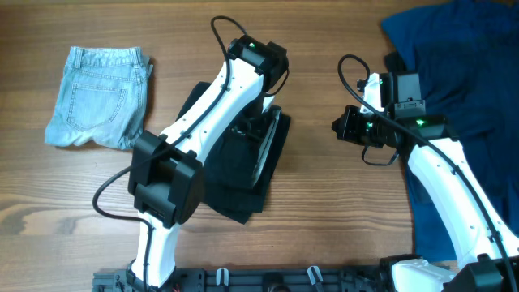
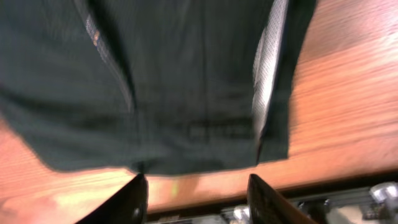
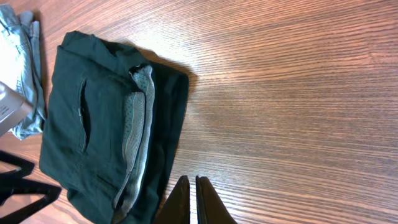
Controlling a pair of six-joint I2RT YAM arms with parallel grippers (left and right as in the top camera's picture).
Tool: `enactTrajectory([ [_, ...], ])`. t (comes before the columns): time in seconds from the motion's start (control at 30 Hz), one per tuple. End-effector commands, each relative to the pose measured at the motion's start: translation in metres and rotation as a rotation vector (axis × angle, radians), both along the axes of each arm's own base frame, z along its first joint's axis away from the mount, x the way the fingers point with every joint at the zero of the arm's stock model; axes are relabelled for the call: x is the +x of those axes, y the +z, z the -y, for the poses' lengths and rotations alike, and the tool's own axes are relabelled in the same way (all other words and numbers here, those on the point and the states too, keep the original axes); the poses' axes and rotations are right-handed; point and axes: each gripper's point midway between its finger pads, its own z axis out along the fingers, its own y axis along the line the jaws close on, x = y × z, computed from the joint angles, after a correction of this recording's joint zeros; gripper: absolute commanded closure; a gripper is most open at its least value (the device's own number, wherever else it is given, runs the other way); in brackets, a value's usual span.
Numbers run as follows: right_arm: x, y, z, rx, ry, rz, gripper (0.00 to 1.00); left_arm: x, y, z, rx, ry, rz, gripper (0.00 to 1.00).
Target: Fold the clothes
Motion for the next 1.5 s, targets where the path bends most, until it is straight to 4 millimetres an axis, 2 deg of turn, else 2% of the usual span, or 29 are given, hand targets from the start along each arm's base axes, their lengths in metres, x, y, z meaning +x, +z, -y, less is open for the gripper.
enactTrajectory([
  [0.0, 0.004, 0.013, -0.005, 0.001, 0.066, 0.059, 0.89, 0.009, 0.008, -0.021, 0.056, 0.022, 0.044, 0.46],
  [0.07, 0.001, 0.018, -0.015, 0.032, 0.16, 0.096, 0.86, 0.018, 0.013, -0.034, 0.047, 0.084, 0.068, 0.46],
  [0.13, -0.002, 0.027, -0.037, 0.13, 0.253, 0.125, 0.85, 0.036, 0.014, -0.053, 0.033, 0.19, 0.111, 0.37],
  [0.2, -0.008, 0.035, -0.067, 0.236, 0.331, 0.129, 0.87, 0.056, 0.01, -0.07, -0.046, 0.313, 0.131, 0.34],
  [0.23, -0.009, 0.034, -0.079, 0.259, 0.347, 0.118, 0.89, 0.063, 0.009, -0.076, -0.085, 0.358, 0.133, 0.36],
  [0.3, -0.014, 0.023, -0.117, 0.295, 0.404, 0.086, 0.91, 0.077, 0.009, -0.094, -0.163, 0.461, 0.136, 0.38],
  [0.4, -0.029, -0.012, -0.173, 0.326, 0.476, -0.009, 0.92, 0.09, 0.008, -0.111, -0.313, 0.53, 0.109, 0.34],
  [0.43, -0.032, -0.024, -0.184, 0.337, 0.465, -0.056, 0.95, 0.091, 0.007, -0.114, -0.346, 0.525, 0.102, 0.3],
  [0.5, -0.037, -0.06, -0.204, 0.351, 0.413, -0.183, 0.96, 0.095, 0.003, -0.118, -0.408, 0.504, 0.093, 0.24],
  [0.53, -0.046, -0.09, -0.211, 0.356, 0.371, -0.301, 0.96, 0.096, -0.002, -0.122, -0.419, 0.491, 0.097, 0.21],
  [0.63, -0.064, -0.132, -0.206, 0.351, 0.303, -0.502, 0.96, 0.095, -0.013, -0.13, -0.418, 0.502, 0.094, 0.16],
  [0.67, -0.076, -0.153, -0.192, 0.305, 0.214, -0.629, 0.96, 0.093, -0.019, -0.133, -0.418, 0.497, 0.088, 0.14],
  [0.7, -0.08, -0.16, -0.182, 0.281, 0.17, -0.682, 0.96, 0.092, -0.025, -0.136, -0.413, 0.504, 0.085, 0.13],
  [0.8, -0.075, -0.164, -0.154, 0.229, 0.073, -0.725, 0.96, 0.089, -0.046, -0.143, -0.412, 0.524, 0.081, 0.08],
  [0.9, -0.069, -0.162, -0.137, 0.184, 0.035, -0.709, 0.97, 0.084, -0.067, -0.14, -0.424, 0.527, 0.074, 0.05],
  [1.03, -0.067, -0.158, -0.137, 0.188, 0.07, -0.68, 0.96, 0.068, -0.102, -0.142, -0.412, 0.521, 0.058, 0.04],
  [1.1, -0.067, -0.158, -0.137, 0.188, 0.073, -0.678, 0.96, 0.058, -0.115, -0.132, -0.467, 0.522, 0.034, 0.04],
  [1.23, -0.066, -0.158, -0.139, 0.194, 0.076, -0.673, 0.96, 0.043, -0.104, -0.084, -0.819, 0.398, -0.019, 0.15],
  [1.33, -0.066, -0.157, -0.139, 0.199, 0.081, -0.67, 0.96, 0.037, -0.099, -0.071, -0.898, 0.343, -0.03, 0.26],
  [1.37, -0.065, -0.157, -0.14, 0.2, 0.082, -0.667, 0.96, 0.036, -0.098, -0.066, -0.915, 0.315, -0.03, 0.38],
  [1.4, -0.064, -0.155, -0.141, 0.209, 0.095, -0.658, 0.96, 0.034, -0.097, -0.064, -0.924, 0.287, -0.028, 0.65],
  [1.43, -0.062, -0.152, -0.144, 0.227, 0.122, -0.639, 0.95, 0.033, -0.097, -0.06, -0.927, 0.264, -0.03, 0.86],
  [1.47, -0.061, -0.149, -0.146, 0.235, 0.14, -0.624, 0.96, 0.032, -0.097, -0.059, -0.928, 0.26, -0.033, 0.96],
])
